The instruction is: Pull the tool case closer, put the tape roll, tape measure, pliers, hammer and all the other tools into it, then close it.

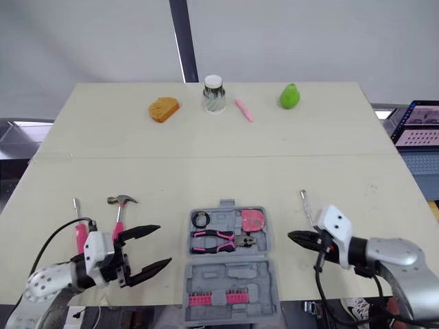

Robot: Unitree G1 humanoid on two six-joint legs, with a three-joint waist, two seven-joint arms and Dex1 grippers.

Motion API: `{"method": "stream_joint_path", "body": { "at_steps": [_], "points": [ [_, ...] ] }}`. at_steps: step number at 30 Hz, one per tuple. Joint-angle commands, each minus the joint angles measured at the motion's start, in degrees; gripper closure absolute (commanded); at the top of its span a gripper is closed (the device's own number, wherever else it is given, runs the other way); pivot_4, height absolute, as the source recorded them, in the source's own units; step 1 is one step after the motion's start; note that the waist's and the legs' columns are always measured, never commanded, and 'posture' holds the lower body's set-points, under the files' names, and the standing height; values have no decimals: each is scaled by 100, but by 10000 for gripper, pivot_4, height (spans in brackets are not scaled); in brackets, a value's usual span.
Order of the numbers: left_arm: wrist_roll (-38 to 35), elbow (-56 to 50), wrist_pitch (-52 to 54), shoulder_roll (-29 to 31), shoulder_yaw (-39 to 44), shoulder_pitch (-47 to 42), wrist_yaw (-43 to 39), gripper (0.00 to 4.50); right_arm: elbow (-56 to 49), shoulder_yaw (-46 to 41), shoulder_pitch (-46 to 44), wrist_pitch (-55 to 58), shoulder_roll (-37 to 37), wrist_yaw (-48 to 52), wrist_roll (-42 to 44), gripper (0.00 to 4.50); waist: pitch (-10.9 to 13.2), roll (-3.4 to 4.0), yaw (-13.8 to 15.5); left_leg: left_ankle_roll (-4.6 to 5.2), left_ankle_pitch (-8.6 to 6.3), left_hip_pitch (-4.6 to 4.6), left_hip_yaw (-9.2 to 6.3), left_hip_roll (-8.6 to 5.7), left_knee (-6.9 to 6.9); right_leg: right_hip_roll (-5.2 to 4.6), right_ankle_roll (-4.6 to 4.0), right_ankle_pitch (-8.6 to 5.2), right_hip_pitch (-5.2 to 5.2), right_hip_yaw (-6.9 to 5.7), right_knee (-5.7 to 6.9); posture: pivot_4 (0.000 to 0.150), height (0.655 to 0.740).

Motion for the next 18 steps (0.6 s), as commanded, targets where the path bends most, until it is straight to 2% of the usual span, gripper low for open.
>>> {"method": "stream_joint_path", "body": {
  "at_steps": [1,2,3,6,10,11,15,18],
  "points": [
    [-12,-181,-163,26,236,296,-6,0,46,-405,332,-195,-90,254,208,44563,0,0,-3,0,0,0,1,1,0,0,0,0,0,1,1,1500,6950],
    [-26,-187,-177,24,288,372,2,0,25,-441,427,-130,-126,270,227,39647,1,1,-7,0,0,1,1,2,0,0,0,0,-1,2,0,1500,6950],
    [-54,-206,-180,31,340,472,-17,0,-11,-470,510,-99,-139,291,265,36997,1,0,-7,1,-1,2,0,3,-1,0,0,0,-1,3,0,1500,6950],
    [-98,-276,-264,23,471,700,-78,0,-87,-537,618,-82,-96,257,386,21434,1,0,-3,7,-6,0,0,4,0,-3,-1,0,-1,10,-5,1500,6950],
    [-48,-294,-456,-17,619,1027,-131,0,-75,-656,771,-128,-71,247,435,3035,1,0,15,8,-15,0,0,4,0,-5,-1,0,-1,28,-7,1500,6950],
    [-6,-284,-529,-31,629,1099,-140,0,-64,-695,844,-134,-80,254,435,542,2,0,25,8,-16,-1,0,4,0,-6,-1,0,-1,35,-9,1500,6950],
    [353,-215,-1092,-192,647,1430,-35,0,-150,-948,1141,-63,-96,256,536,542,3,0,99,11,-21,-2,1,2,1,-6,-1,0,-1,52,-15,1500,6950],
    [198,-312,-918,-357,615,1616,110,0,-279,-1087,1307,-57,-34,176,578,542,3,-1,113,13,-24,-3,1,3,2,-7,-1,0,-1,54,-16,1500,6950]
  ]
}}
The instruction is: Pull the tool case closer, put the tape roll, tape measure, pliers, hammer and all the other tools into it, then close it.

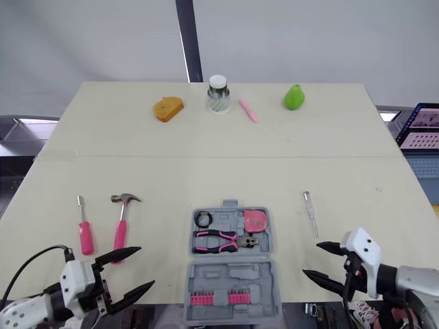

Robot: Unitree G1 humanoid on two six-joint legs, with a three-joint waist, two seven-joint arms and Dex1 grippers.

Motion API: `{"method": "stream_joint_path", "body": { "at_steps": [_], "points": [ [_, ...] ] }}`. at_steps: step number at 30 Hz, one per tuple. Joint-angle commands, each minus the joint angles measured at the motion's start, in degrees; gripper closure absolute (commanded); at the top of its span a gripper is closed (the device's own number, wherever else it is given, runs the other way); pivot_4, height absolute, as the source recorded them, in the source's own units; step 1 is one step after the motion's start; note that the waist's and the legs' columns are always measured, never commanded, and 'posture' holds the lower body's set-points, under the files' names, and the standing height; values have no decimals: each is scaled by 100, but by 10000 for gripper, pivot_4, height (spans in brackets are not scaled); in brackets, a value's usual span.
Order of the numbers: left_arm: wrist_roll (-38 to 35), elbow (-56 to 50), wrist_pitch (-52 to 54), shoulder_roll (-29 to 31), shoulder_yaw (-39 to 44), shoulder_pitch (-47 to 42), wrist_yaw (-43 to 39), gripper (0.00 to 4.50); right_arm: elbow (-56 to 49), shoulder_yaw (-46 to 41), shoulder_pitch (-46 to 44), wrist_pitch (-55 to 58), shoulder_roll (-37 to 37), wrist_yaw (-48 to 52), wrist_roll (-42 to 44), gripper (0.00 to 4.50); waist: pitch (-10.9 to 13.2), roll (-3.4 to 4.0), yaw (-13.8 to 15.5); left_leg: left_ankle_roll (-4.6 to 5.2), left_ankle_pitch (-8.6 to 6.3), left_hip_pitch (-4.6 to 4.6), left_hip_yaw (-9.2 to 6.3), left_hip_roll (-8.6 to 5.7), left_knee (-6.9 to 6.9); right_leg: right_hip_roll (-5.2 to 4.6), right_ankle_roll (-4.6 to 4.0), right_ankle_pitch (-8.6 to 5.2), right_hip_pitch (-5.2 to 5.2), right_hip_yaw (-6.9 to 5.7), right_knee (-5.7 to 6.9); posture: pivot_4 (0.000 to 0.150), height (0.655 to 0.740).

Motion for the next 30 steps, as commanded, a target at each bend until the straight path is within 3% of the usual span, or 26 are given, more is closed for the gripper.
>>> {"method": "stream_joint_path", "body": {
  "at_steps": [1,10,17,19,26,27,30],
  "points": [
    [-56,-206,6,-138,-1,192,156,0,-302,-246,179,-2,47,-23,152,542,1,-1,5,8,-5,0,0,0,0,0,0,0,0,1,0,1500,6950],
    [142,-692,283,-247,-368,166,528,0,-377,-165,236,-60,65,-32,145,542,1,-1,9,30,-19,0,-1,2,1,1,-1,0,0,1,-1,1500,6950],
    [193,-1059,1239,-54,-489,-414,1016,0,-430,247,-237,422,-318,-197,-47,542,1,0,7,12,-6,1,-1,0,4,3,-1,1,1,0,5,1500,6950],
    [173,-1126,1438,0,-537,-579,1056,8023,-453,395,-443,552,-364,-247,-16,8152,1,0,6,0,2,1,-1,1,4,5,-1,1,0,-4,8,1500,6950],
    [559,-918,1832,340,-760,-869,1048,42779,-510,1006,-1052,795,-331,-557,-163,42752,1,-1,3,-1,4,1,6,-3,5,8,1,2,-1,-37,7,1500,6950],
    [645,-847,1900,389,-822,-923,1055,44719,-505,1143,-1119,795,-316,-610,-230,44596,1,-1,7,0,4,1,7,-3,5,9,2,2,0,-42,8,1500,6950],
    [761,-775,1988,457,-910,-993,1050,44719,-490,1357,-1220,781,-308,-705,-345,44596,1,-1,10,1,6,1,6,-4,6,6,3,3,-2,-43,11,1500,6950]
  ]
}}
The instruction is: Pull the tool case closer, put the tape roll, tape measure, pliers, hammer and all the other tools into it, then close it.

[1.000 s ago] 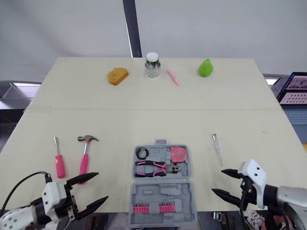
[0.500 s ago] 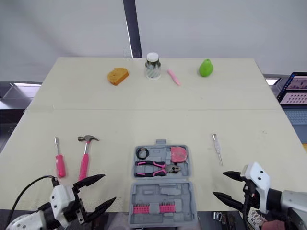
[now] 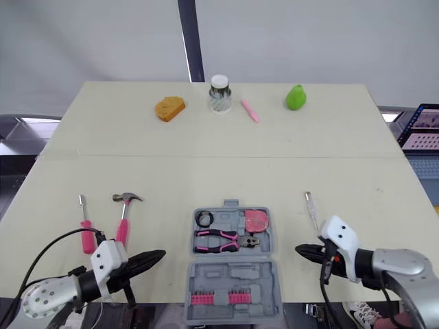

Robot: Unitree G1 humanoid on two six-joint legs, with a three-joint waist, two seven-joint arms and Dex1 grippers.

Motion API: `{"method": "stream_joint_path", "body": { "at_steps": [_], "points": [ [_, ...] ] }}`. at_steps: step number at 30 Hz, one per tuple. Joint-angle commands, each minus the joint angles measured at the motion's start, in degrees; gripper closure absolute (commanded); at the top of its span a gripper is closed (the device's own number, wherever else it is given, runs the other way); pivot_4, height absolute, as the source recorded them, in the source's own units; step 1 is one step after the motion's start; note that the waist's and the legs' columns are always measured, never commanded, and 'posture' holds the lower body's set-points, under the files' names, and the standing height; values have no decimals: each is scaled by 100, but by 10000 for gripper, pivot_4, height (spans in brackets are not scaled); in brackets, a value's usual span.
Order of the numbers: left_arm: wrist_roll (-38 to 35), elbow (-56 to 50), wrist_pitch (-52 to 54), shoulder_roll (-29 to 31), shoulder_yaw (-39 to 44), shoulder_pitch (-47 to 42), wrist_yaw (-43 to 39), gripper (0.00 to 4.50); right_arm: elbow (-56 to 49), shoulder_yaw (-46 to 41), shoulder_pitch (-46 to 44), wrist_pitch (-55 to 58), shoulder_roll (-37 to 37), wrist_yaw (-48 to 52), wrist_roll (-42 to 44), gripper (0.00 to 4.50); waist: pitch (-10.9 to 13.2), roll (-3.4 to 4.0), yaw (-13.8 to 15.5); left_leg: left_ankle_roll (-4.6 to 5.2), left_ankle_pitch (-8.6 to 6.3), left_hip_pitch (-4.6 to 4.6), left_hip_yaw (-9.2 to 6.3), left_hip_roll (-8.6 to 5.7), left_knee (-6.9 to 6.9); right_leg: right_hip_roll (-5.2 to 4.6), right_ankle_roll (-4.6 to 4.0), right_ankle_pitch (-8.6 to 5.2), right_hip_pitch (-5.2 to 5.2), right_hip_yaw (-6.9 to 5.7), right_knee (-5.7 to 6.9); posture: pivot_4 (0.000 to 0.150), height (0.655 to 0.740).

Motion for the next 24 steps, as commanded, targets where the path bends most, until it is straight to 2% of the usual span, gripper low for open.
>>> {"method": "stream_joint_path", "body": {
  "at_steps": [1,6,24],
  "points": [
    [228,20,85,76,-133,-55,65,44719,-91,187,-88,-20,24,-184,-164,44596,0,-1,-7,0,0,0,0,1,0,0,0,0,0,1,0,1500,6950],
    [141,188,665,82,-451,-303,-19,44719,-40,587,-223,191,-67,-248,-360,44596,0,0,-10,-2,0,0,0,2,0,0,0,0,-1,1,2,1500,6950],
    [298,996,1049,-99,-1372,-1297,-186,44719,220,1302,-673,382,83,-472,-644,44596,0,0,-8,-7,5,0,0,-2,0,0,2,1,-2,-1,7,1500,6950]
  ]
}}
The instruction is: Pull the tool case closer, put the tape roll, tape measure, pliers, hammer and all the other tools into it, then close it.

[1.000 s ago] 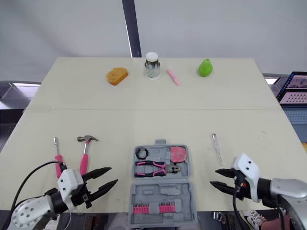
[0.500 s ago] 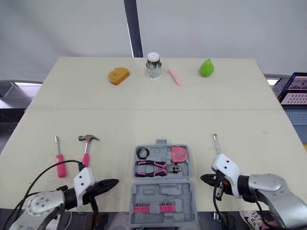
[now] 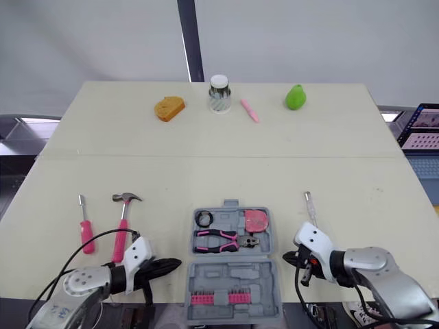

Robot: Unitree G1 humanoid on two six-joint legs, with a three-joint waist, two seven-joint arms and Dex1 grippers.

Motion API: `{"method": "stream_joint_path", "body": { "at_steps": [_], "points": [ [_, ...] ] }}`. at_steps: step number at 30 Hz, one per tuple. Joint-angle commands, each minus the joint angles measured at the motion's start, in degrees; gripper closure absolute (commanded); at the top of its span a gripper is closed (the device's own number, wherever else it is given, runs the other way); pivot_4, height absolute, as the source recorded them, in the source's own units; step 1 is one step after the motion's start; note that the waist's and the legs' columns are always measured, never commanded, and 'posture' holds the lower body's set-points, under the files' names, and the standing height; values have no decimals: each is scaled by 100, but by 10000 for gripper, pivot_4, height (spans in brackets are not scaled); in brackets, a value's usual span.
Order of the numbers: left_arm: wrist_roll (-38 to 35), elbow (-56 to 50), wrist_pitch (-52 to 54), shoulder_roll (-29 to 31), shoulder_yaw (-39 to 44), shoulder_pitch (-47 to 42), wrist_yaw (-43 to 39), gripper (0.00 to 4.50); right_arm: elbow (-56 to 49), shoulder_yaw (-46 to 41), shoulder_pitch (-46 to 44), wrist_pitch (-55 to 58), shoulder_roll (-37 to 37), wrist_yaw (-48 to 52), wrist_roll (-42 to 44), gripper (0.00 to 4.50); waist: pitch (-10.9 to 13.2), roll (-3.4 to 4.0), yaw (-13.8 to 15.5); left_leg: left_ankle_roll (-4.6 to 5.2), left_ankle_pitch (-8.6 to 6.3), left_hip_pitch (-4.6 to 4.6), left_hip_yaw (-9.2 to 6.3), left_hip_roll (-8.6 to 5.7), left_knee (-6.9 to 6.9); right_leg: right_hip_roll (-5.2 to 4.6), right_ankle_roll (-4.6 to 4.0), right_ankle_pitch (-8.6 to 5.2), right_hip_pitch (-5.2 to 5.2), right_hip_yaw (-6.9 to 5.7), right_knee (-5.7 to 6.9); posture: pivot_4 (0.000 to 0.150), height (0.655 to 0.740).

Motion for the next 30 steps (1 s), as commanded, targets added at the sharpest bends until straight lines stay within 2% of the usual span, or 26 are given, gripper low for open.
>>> {"method": "stream_joint_path", "body": {
  "at_steps": [1,30],
  "points": [
    [62,6,22,-29,-177,-120,-53,44719,-1,48,-76,14,48,-61,-31,44596,0,0,-5,0,0,0,0,0,0,0,0,0,0,0,0,1500,6950],
    [219,37,149,-256,-595,-689,128,44719,165,720,-722,96,360,-82,-159,44596,0,0,-8,-1,13,0,0,-4,1,6,1,1,0,-2,4,1500,6950]
  ]
}}
